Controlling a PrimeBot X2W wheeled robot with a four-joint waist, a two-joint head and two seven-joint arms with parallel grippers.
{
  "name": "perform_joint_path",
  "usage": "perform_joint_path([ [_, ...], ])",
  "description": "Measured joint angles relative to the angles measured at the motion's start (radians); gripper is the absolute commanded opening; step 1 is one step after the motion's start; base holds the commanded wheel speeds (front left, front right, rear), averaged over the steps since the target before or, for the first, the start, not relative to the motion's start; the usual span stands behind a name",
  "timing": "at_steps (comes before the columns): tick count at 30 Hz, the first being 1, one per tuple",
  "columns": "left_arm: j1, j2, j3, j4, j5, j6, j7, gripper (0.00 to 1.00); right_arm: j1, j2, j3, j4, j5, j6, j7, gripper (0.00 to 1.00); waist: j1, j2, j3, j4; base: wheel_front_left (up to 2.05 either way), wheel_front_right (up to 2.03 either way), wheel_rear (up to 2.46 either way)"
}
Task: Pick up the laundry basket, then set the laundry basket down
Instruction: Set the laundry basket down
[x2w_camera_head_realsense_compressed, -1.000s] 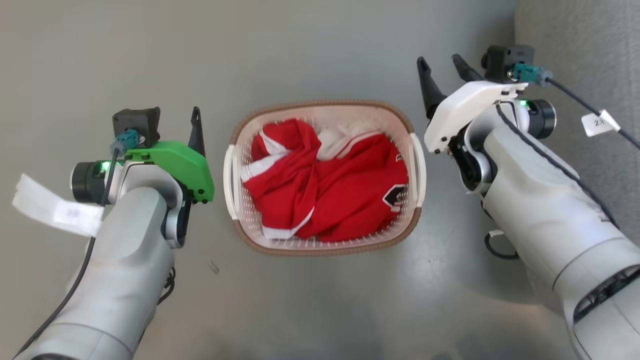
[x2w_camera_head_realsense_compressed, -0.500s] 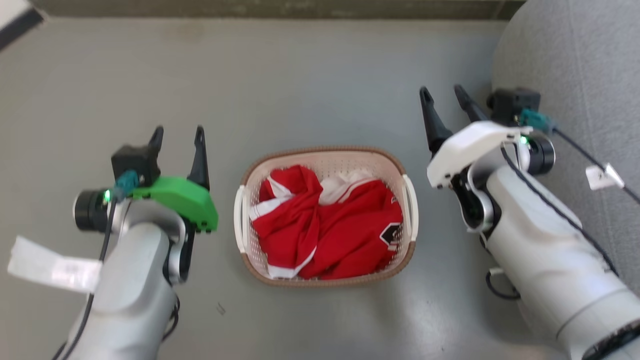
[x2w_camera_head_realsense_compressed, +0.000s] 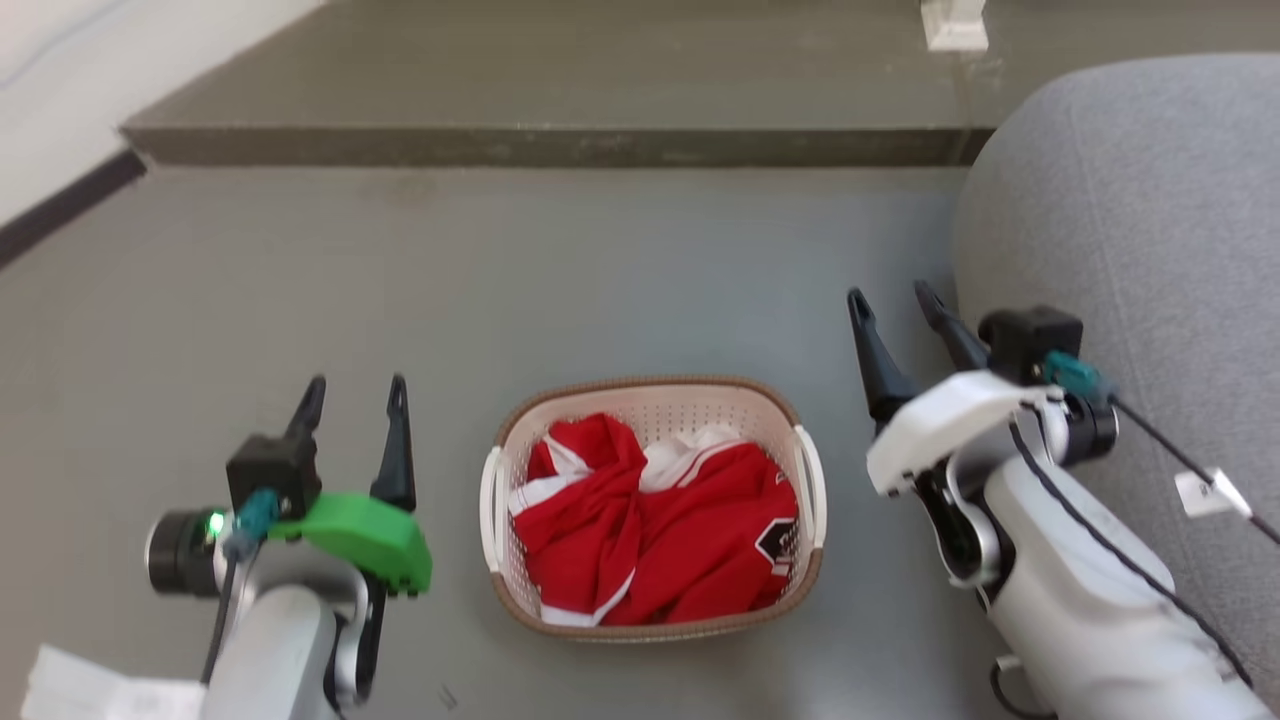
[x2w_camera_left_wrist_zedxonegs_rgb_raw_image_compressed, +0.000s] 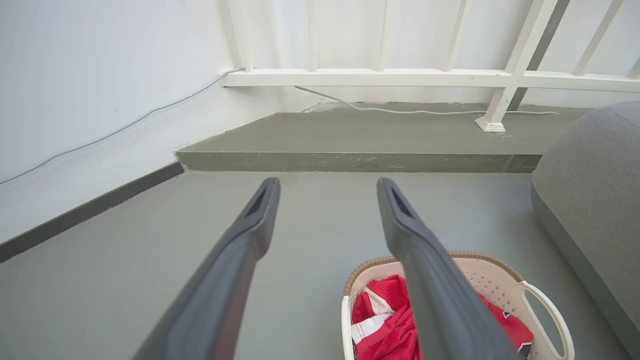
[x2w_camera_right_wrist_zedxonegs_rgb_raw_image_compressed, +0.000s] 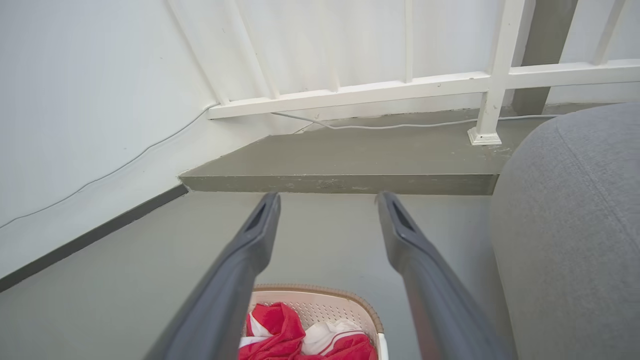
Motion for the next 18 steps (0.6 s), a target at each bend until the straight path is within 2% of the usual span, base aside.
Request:
perform_joint_path([
  [8,0.149,0.003,0.05,-0.093,0.068,0.007,0.0,1.0,0.158,-0.004,-0.06,-0.106,-0.044,-0.007,0.0,1.0,0.0,0.0,-0.087,-0.004,0.0,0.0,0.0],
  [18,0.318,-0.003,0.101,-0.16,0.077,0.007,0.0,1.0,0.317,0.02,-0.084,-0.186,-0.088,-0.014,0.0,1.0,0.0,0.0,-0.171,-0.014,0.0,0.0,0.0],
])
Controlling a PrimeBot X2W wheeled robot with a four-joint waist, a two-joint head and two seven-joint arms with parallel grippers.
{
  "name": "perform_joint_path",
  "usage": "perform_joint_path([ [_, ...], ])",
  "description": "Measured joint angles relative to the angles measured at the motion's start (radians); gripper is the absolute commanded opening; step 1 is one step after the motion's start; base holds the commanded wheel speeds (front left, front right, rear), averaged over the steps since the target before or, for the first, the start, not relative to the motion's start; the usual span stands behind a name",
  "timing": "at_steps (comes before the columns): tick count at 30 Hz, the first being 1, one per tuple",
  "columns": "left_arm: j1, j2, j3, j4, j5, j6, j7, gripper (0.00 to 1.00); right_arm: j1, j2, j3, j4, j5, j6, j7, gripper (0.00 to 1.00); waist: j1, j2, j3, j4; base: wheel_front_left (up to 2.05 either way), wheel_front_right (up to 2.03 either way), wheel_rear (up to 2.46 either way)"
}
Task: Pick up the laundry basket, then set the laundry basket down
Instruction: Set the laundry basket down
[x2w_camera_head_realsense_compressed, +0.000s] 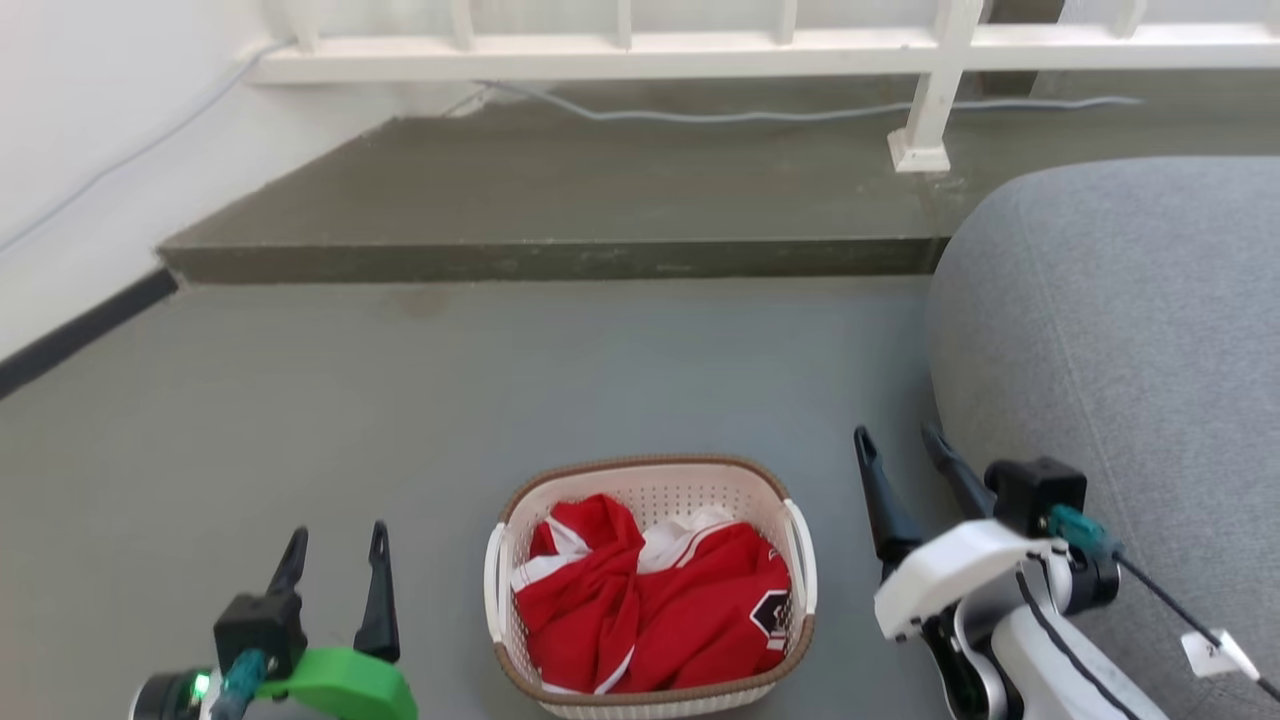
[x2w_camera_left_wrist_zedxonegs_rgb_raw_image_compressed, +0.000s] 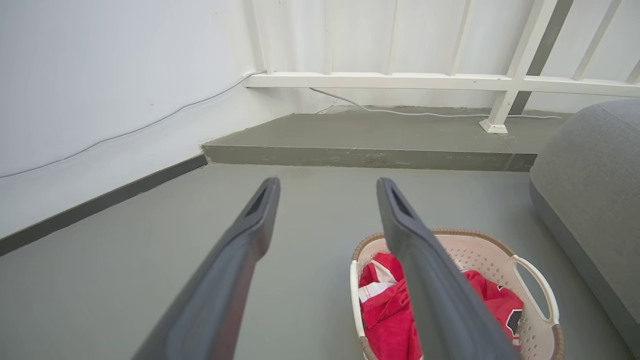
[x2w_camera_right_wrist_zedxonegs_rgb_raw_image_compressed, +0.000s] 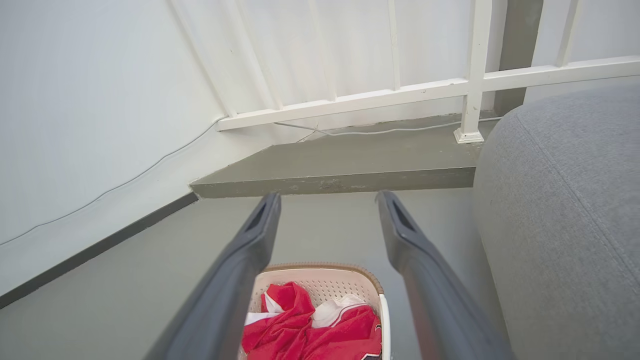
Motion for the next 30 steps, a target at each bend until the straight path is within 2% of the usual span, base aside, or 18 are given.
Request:
perform_joint_path([
  [18,0.103,-0.022,0.037,-0.15,0.044,0.0,0.0,1.0,0.135,0.011,-0.082,-0.11,-0.054,-0.001,0.0,1.0,0.0,0.0,-0.038,-0.016,0.0,0.0,0.0],
  [30,0.139,-0.024,0.044,-0.186,0.061,0.0,0.0,1.0,0.175,0.032,-0.119,-0.157,-0.083,-0.001,0.0,1.0,0.0001,0.0,-0.039,-0.017,0.0,0.0,0.0],
])
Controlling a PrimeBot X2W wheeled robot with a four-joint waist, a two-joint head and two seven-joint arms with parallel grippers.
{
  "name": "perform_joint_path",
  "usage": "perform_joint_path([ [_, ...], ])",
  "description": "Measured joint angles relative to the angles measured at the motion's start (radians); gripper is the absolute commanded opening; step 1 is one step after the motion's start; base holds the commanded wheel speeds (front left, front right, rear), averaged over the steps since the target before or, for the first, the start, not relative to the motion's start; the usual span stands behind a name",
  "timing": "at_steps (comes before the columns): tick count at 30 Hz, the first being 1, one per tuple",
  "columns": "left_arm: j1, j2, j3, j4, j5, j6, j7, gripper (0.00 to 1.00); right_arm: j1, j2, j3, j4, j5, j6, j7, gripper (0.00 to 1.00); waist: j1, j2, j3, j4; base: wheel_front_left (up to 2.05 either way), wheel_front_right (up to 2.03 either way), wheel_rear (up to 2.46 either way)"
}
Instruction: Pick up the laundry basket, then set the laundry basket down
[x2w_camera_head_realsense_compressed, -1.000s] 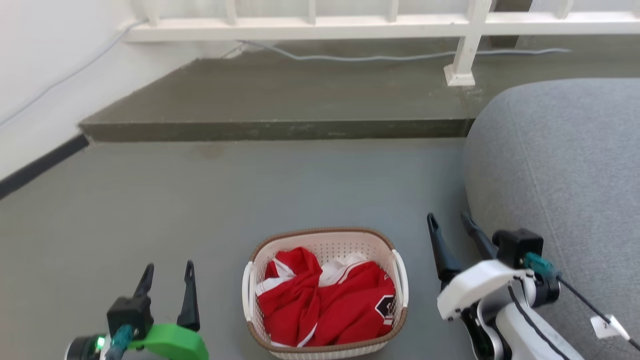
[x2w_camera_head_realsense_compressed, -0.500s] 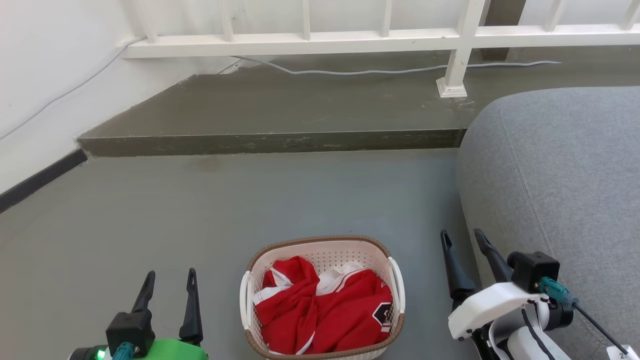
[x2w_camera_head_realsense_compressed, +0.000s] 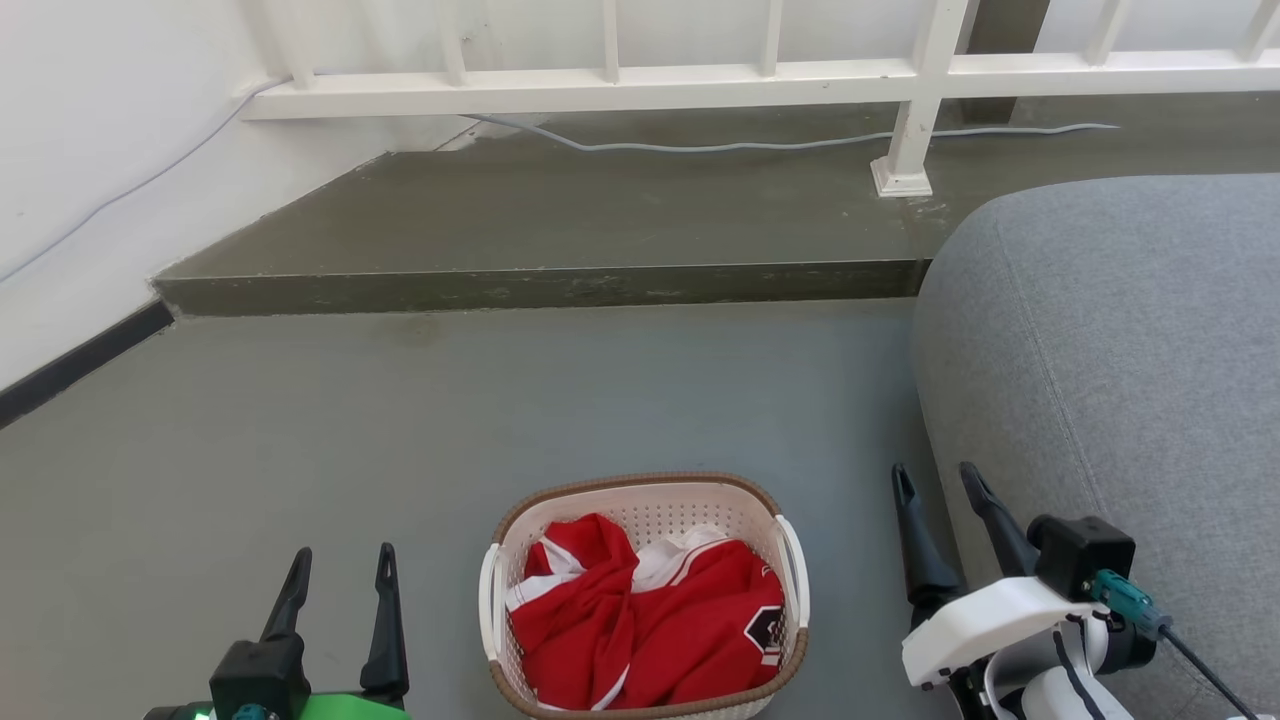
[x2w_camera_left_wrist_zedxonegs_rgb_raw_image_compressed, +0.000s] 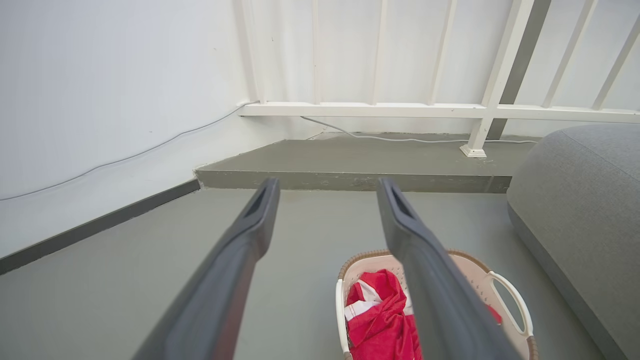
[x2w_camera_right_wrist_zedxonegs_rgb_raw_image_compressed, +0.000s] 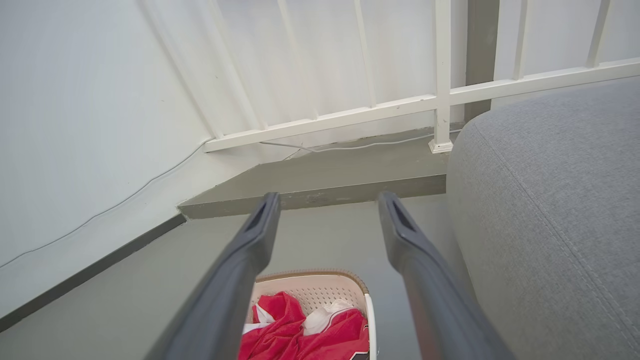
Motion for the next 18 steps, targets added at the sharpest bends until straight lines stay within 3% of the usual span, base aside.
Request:
perform_joint_path([
  [11,0.012,-0.002,0.002,-0.039,0.004,0.0,0.0,1.0,0.019,0.006,-0.027,-0.035,-0.032,0.0,0.0,1.0,0.0,0.0,0.005,0.002,0.0,0.0,0.0],
  [12,0.011,-0.003,0.001,-0.032,0.002,0.0,0.001,0.0,0.02,0.007,-0.026,-0.028,-0.031,0.0,0.0,0.0,0.0,0.0,0.005,0.002,0.0,0.0,0.0],
  [18,0.018,-0.013,-0.008,0.014,-0.011,-0.001,0.005,0.0,0.059,0.008,-0.019,0.015,-0.025,0.002,0.001,0.0,0.0,0.0,0.005,0.002,0.0,0.0,0.0],
])
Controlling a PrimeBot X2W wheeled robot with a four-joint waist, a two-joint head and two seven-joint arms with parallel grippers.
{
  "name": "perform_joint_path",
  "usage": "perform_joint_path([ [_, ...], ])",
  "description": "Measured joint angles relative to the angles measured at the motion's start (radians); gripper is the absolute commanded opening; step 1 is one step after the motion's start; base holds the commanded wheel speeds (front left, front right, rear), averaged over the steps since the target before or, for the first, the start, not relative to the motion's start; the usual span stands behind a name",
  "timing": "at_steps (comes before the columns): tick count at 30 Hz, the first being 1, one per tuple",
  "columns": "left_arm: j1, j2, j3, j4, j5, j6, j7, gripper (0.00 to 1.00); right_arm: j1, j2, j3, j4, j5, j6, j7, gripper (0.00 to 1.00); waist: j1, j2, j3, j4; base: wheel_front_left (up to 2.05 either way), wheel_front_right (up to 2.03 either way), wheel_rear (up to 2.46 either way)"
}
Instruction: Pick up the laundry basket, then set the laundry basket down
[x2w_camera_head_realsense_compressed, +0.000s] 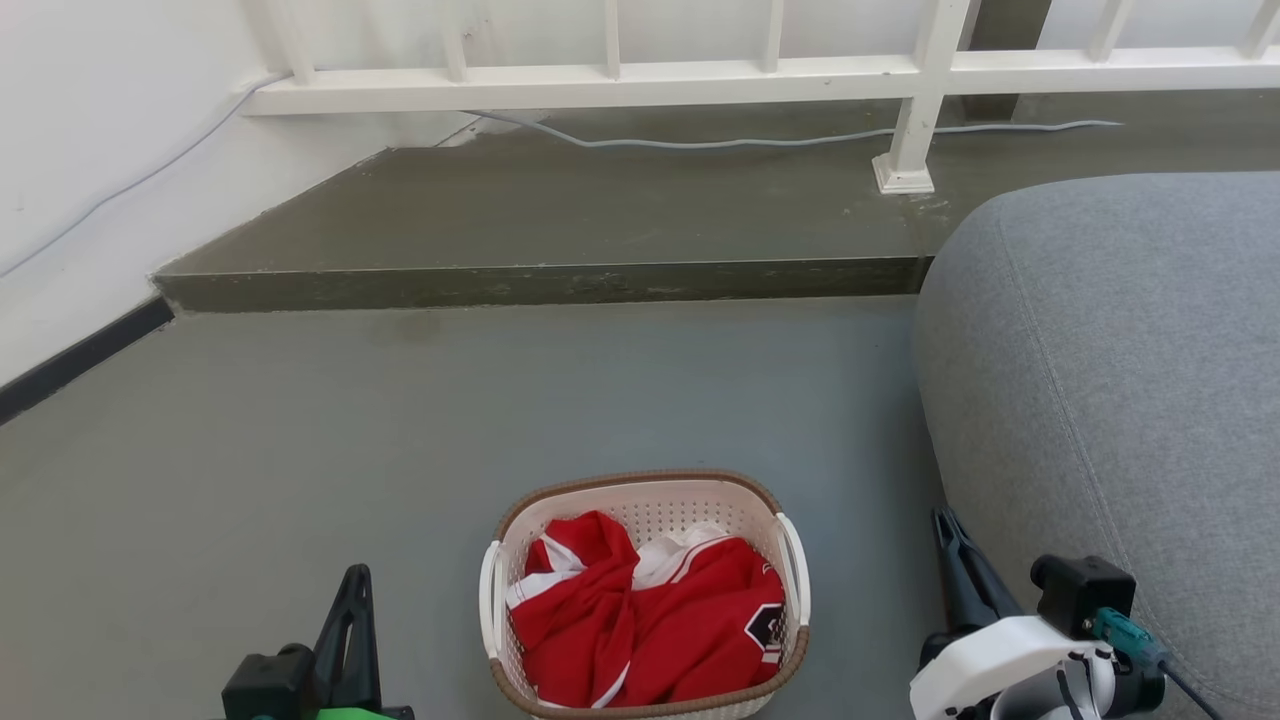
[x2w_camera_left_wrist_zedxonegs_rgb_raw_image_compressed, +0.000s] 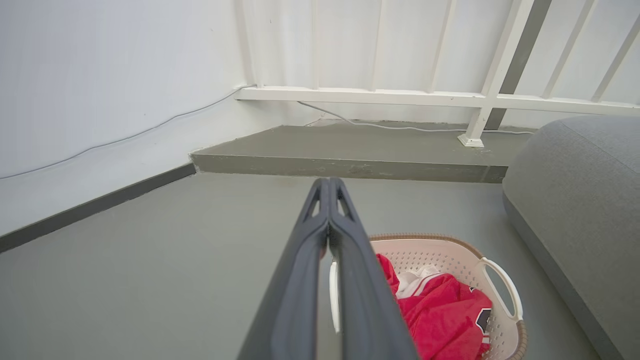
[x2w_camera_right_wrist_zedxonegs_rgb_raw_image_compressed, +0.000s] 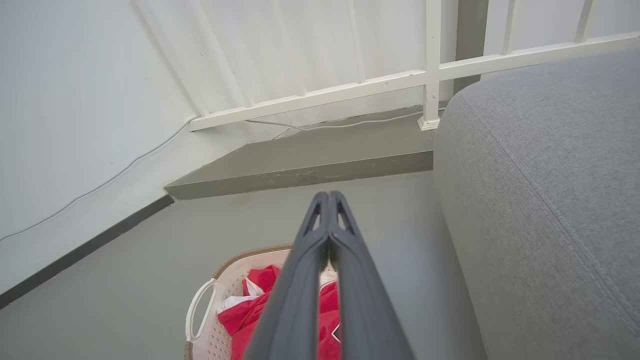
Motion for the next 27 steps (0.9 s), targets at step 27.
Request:
perform_joint_path([
  [27,0.015,-0.009,0.047,-0.009,-0.349,-0.045,0.054,0.0,-0.003,0.013,-0.09,-0.016,0.329,0.053,0.065,0.0,0.0,0.0,0.007,-0.001,0.0,0.0,0.0],
])
